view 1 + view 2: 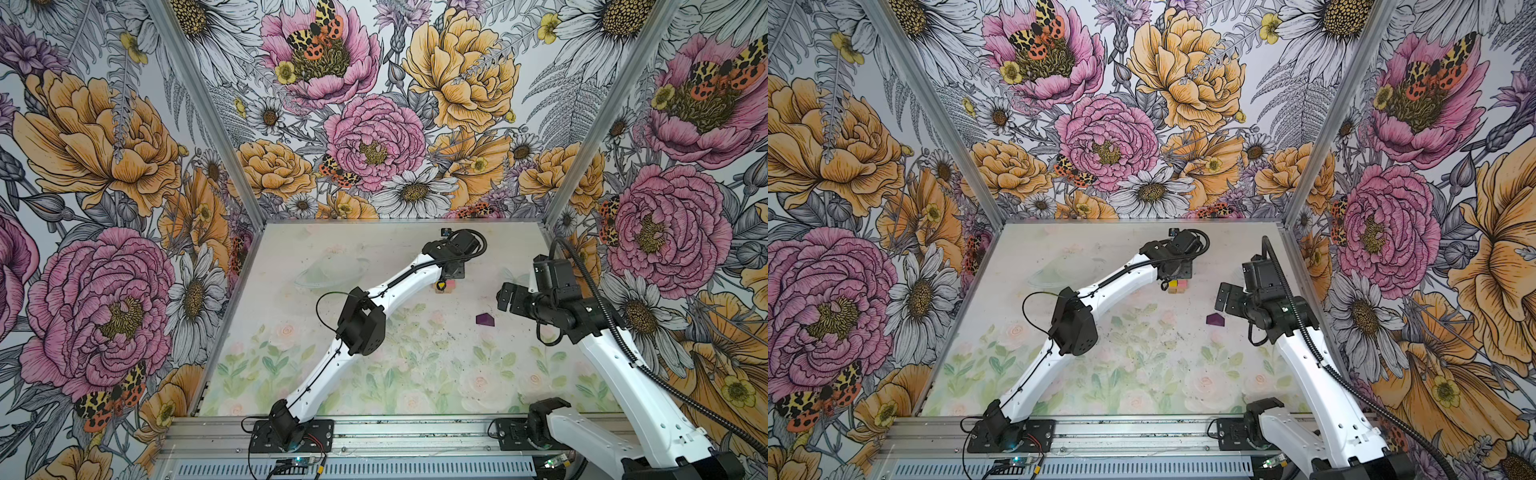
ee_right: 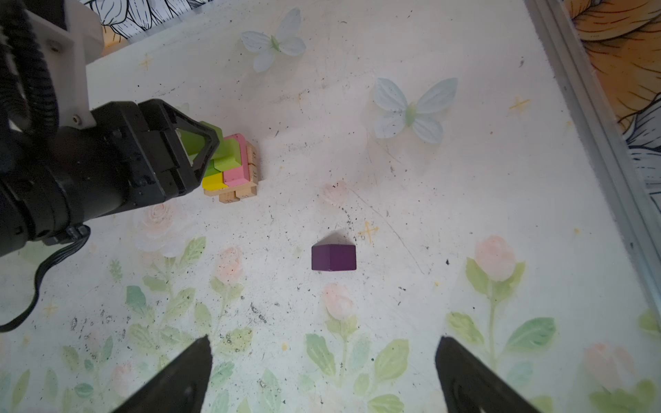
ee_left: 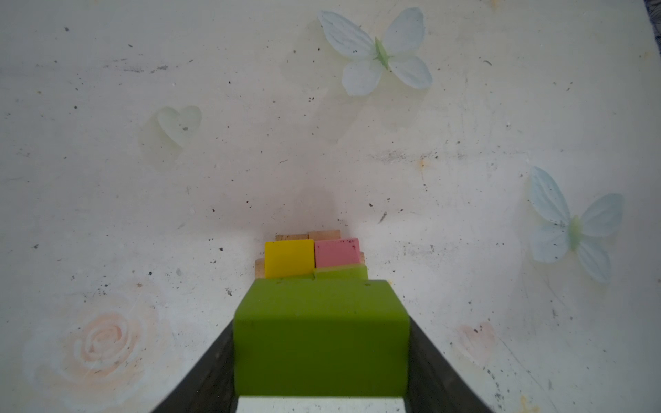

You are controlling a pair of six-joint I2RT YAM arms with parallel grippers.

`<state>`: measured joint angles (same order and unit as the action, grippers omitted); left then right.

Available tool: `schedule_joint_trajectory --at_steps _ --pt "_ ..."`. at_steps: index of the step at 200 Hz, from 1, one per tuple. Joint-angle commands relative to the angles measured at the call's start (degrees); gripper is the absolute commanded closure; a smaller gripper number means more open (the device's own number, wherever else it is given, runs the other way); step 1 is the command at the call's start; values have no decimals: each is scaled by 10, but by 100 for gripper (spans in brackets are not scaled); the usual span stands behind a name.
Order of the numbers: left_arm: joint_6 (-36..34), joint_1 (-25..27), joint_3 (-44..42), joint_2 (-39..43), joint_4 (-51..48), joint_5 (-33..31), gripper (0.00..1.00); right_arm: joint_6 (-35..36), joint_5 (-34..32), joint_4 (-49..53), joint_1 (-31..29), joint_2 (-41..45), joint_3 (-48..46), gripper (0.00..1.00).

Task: Build the wood block tower
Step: 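Lower the lime-green bar onto the green cubes atop the stack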

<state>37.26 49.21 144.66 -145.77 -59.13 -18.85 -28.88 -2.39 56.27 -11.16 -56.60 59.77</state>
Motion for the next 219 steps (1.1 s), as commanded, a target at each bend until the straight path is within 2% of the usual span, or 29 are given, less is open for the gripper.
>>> schedule_joint_trajectory --at_steps 1,219 --pt "9 -6 4 -8 2 -2 49 8 8 -16 4 4 -3 0" --pt "9 -7 5 -18 2 3 48 10 26 -18 12 8 -8 1"
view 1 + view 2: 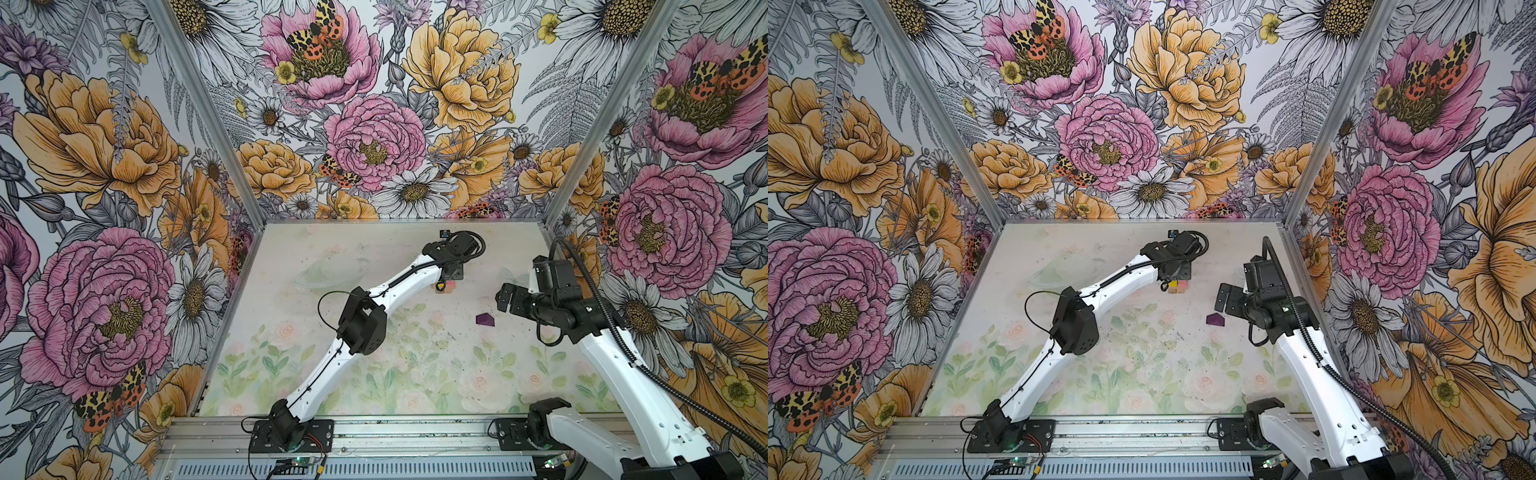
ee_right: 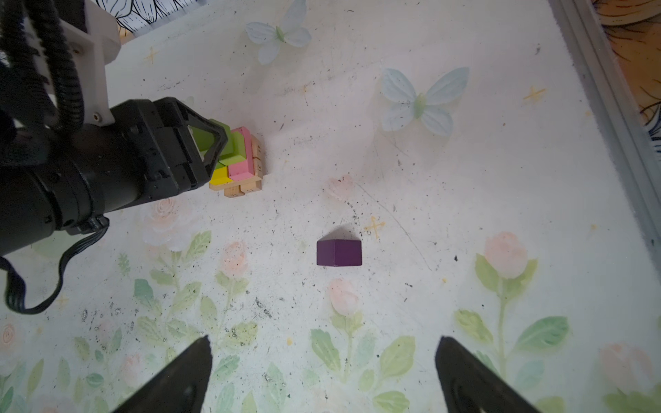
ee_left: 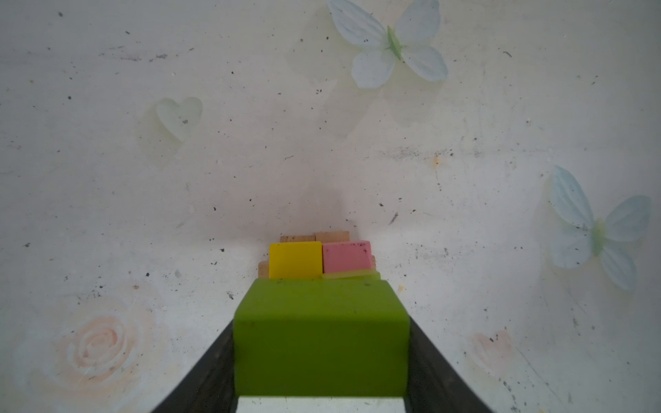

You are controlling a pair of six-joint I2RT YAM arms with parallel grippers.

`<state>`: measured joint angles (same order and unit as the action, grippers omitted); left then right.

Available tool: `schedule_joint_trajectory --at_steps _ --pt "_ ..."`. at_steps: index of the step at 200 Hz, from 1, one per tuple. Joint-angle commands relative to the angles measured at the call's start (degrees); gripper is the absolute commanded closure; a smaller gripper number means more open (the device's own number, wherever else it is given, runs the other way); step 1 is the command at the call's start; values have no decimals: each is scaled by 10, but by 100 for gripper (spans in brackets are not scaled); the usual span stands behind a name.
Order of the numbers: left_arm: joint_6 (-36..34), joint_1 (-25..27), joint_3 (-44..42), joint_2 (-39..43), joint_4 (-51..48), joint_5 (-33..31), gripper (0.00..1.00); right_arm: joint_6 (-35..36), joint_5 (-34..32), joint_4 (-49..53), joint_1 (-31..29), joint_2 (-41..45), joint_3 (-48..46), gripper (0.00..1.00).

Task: Build the wood block tower
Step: 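Lower the lime-green bar onto the green cubes atop the stack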

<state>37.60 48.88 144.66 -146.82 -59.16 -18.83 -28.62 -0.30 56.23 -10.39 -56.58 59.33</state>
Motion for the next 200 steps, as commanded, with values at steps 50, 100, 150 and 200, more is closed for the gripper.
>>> schedule_joint_trajectory --at_steps 50,100,150,200 --pt "0 -3 11 -8 3 2 46 8 9 -19 8 4 -3 0" --pt "-1 -3 24 -16 3 8 41 8 16 -21 12 2 -3 0" --pt "-2 -4 29 -20 3 13 40 9 19 -22 15 -1 -4 0" --pt "-4 -3 21 -15 2 12 37 9 24 -23 17 -3 -6 0"
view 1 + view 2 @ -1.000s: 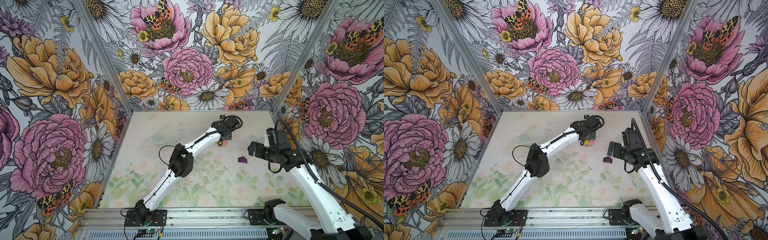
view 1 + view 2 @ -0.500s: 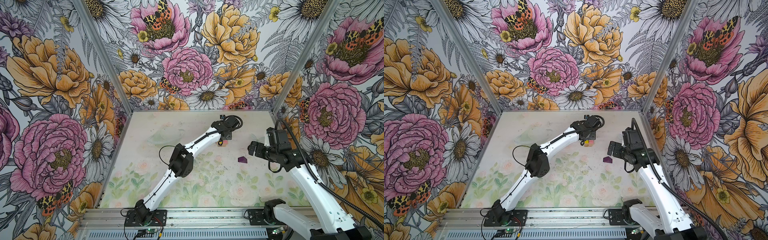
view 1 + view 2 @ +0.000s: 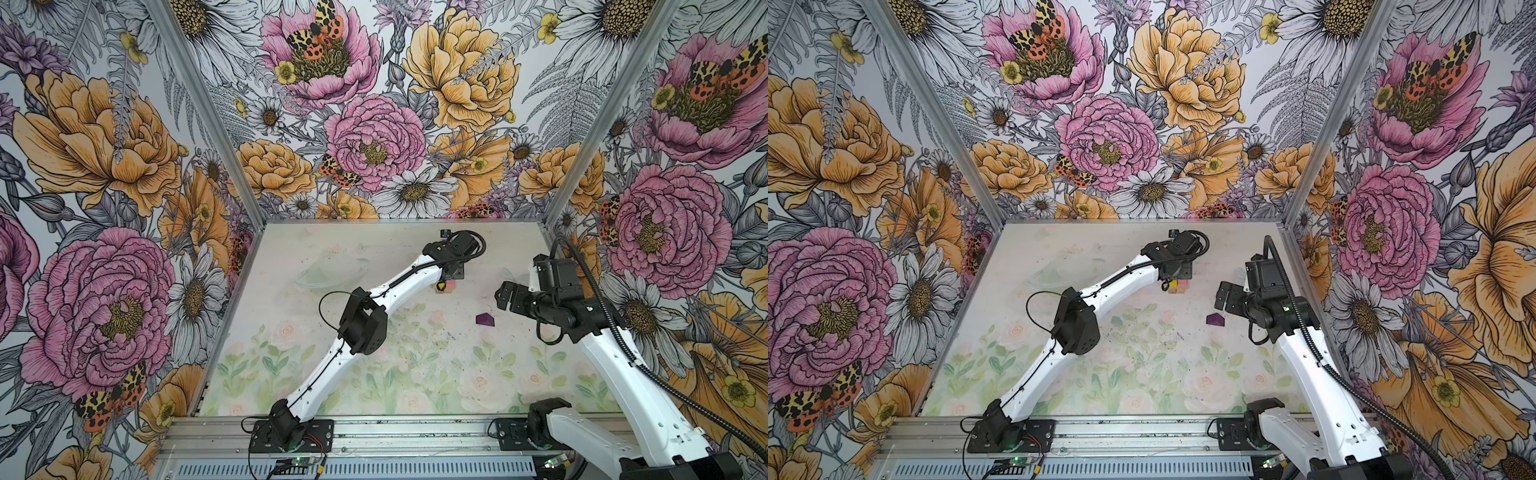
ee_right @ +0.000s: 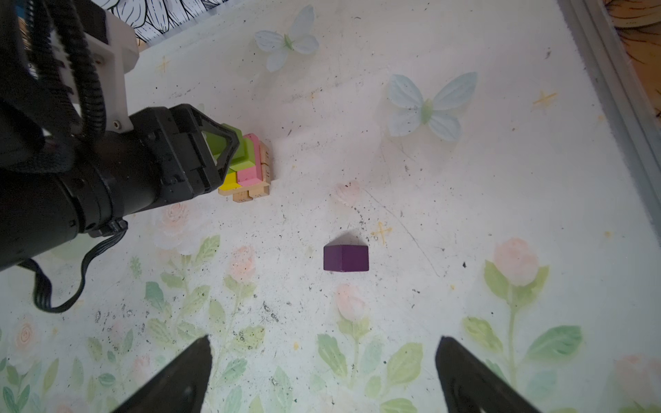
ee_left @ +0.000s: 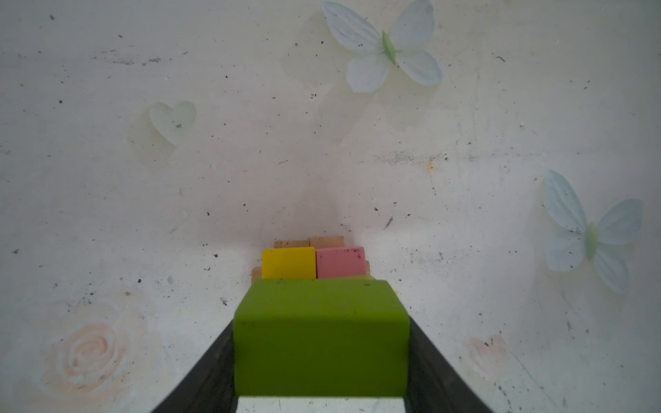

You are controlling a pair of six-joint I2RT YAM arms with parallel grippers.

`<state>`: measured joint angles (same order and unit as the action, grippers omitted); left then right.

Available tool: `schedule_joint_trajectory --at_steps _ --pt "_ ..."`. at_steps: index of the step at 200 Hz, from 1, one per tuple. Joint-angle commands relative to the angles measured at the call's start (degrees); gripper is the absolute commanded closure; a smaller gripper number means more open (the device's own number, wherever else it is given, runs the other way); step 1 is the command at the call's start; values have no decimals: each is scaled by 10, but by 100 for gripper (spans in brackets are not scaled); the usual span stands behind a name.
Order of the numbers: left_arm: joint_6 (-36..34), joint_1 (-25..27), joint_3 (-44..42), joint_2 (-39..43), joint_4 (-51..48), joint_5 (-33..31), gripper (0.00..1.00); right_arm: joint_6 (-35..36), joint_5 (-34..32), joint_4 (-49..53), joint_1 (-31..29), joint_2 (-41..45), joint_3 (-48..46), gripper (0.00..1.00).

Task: Build the wood block tower
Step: 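Lower the lime-green bar onto the green cubes atop the stack, then open the left gripper to release the lime-green bar, then raise the left gripper off the stack while the right gripper moves toward the purple cube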

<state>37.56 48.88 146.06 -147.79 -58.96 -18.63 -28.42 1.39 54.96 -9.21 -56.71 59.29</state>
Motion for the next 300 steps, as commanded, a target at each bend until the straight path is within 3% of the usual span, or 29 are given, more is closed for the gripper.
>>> schedule_joint_trajectory --at_steps 1,78,149,265,300 --pt "-4 -3 7 -5 1 10 37 7 7 -11 6 -1 -5 0" --pt "-11 1 5 4 0 3 27 10 20 -15 9 -2 -8 0" --pt "-19 5 9 21 1 -1 26 9 18 -15 10 0 -8 0" --pt "-67 23 12 116 2 -24 25 11 15 -13 15 -12 0 0" --pt "-81 35 -24 168 2 -42 23 2 8 -18 15 -28 -5 1"
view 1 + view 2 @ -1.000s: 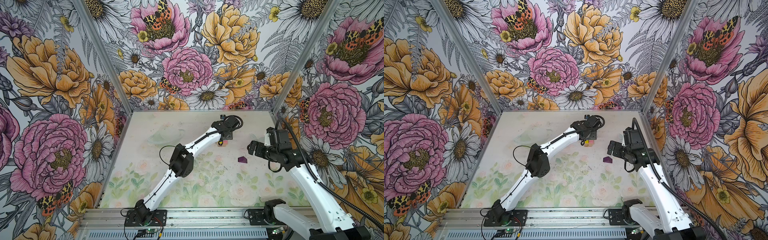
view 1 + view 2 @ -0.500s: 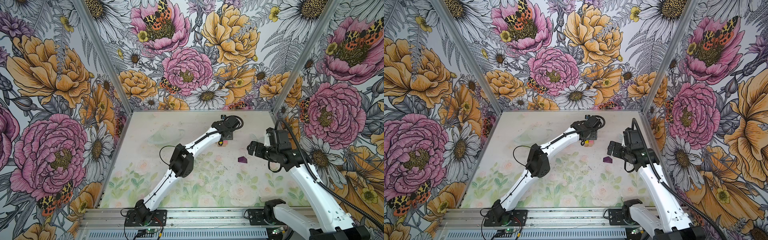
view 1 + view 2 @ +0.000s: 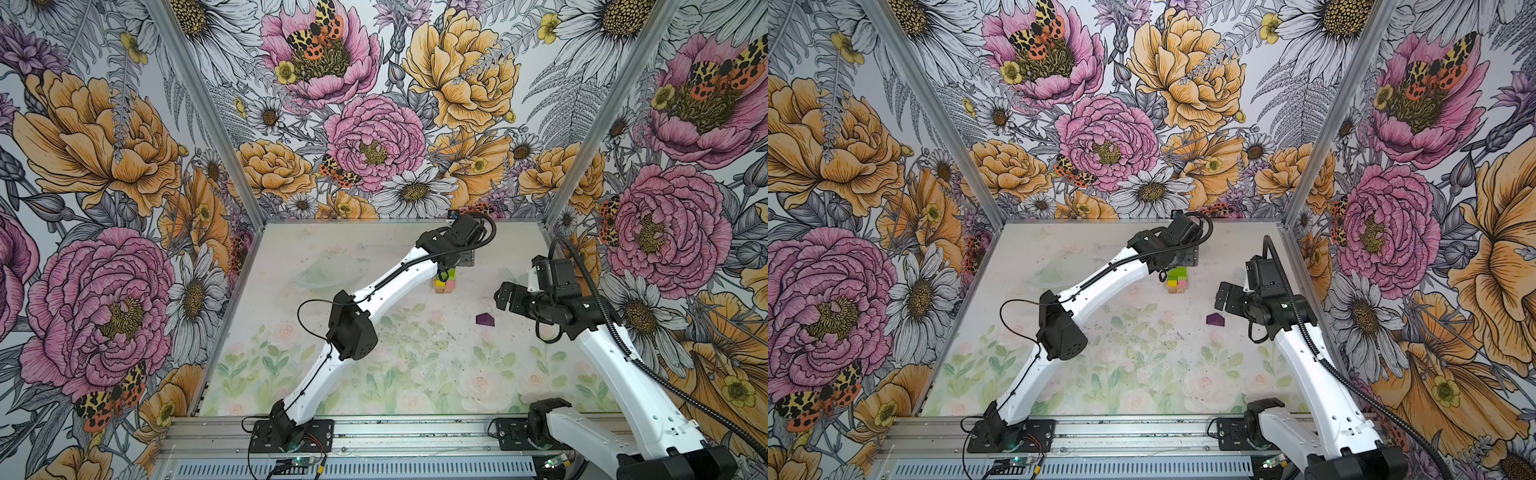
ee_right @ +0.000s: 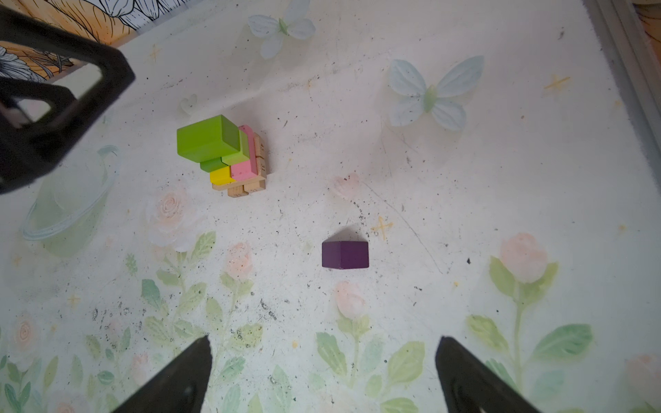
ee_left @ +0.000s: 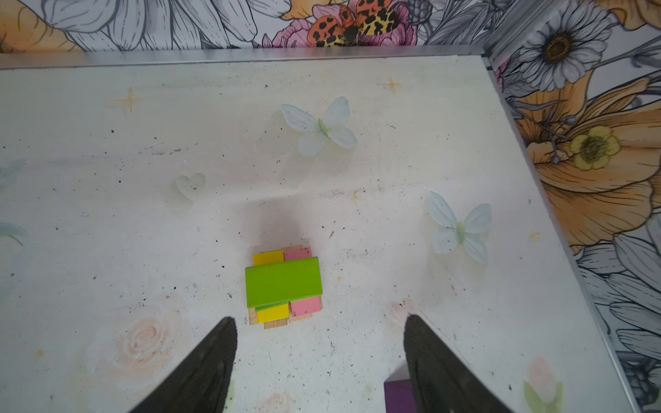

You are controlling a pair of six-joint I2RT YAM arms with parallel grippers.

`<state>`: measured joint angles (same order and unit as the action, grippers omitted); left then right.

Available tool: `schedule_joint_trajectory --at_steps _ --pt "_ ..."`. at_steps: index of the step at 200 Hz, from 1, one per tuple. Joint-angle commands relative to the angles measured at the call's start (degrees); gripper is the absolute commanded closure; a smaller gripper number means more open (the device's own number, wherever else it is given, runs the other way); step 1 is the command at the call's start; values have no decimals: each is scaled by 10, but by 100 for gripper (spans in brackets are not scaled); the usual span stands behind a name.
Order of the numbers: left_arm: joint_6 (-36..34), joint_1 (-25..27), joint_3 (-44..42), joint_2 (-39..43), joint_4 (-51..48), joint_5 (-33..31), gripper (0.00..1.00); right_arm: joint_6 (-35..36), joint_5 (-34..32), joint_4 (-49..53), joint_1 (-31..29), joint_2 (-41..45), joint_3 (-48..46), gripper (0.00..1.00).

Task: Build the wood block tower
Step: 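Raise the left gripper off the stack while the right gripper moves toward the purple cube, then lower the open right gripper over the purple cube while the left arm draws back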

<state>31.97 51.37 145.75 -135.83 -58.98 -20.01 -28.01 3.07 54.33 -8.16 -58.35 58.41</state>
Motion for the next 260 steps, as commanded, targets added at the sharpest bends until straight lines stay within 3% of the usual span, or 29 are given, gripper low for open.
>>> schedule_joint_trajectory --at_steps 1,43,107,172,183,214,260 --pt "-26 10 -23 50 3 -29 23 -3 -9 -12 5 -11 4 1" --pt "-56 42 -155 168 35 -73 20 -21 10 -44 5 -45 -7 3" --pt "-24 48 -618 498 211 -53 14 -31 1 -60 5 -130 25 7" --pt "64 47 -933 780 215 -60 10 -42 -49 -99 20 -267 26 12" --pt "76 46 -966 820 216 -59 9 -46 -54 -110 26 -291 18 15" --pt "75 42 -1015 886 214 -42 6 -61 -55 -134 38 -340 4 37" --pt "53 43 -1020 888 217 -15 1 -68 -60 -139 55 -366 4 48"
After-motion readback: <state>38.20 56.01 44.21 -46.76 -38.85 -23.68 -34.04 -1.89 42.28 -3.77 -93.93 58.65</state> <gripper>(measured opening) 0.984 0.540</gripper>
